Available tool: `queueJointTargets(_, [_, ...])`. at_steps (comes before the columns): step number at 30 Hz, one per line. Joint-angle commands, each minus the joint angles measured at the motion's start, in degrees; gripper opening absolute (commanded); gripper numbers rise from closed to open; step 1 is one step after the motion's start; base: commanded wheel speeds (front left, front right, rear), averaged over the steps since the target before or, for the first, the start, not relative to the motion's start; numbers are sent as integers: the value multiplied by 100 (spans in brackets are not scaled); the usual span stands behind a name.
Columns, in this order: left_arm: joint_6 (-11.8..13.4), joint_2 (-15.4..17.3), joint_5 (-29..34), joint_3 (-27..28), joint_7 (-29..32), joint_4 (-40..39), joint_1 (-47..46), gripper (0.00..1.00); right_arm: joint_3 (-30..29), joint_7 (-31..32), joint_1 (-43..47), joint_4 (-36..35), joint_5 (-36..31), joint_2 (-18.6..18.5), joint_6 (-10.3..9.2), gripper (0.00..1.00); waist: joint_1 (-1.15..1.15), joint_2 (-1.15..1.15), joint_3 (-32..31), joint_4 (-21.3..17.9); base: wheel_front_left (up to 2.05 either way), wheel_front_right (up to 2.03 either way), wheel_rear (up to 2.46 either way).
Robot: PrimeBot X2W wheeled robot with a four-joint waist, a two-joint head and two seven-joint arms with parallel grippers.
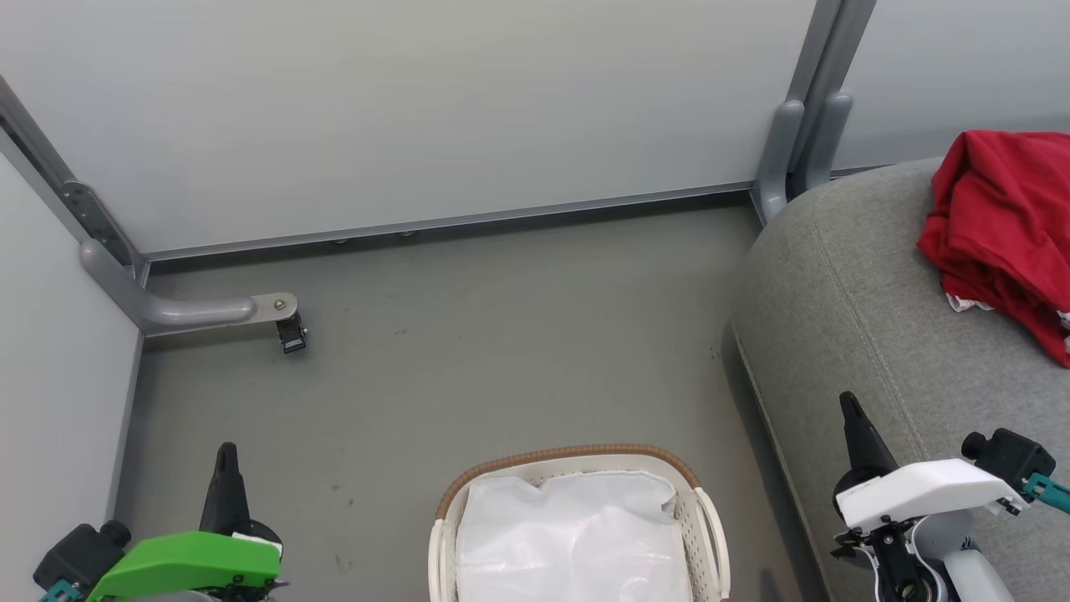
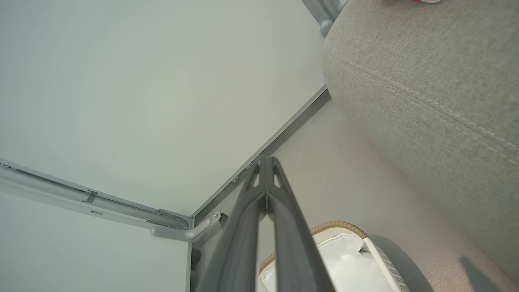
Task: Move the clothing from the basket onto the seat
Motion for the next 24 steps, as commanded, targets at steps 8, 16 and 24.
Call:
queueJointTargets(8, [54,28,-600,83,162,-115,-253,0,-105,165,-160,-84,659,-45,-3,0,0,0,1,-10,0,0,0])
queueJointTargets(16, [68,31,-1056,134,297,-142,-333,0,-168,290,-184,-90,1162,-59,-4,0,0,0,3,-20,0,0,0])
queueJointTargets(24, [87,33,-1488,182,418,-172,-411,0,-224,401,-216,-97,1640,-74,-4,0,0,0,4,-30,0,0,0])
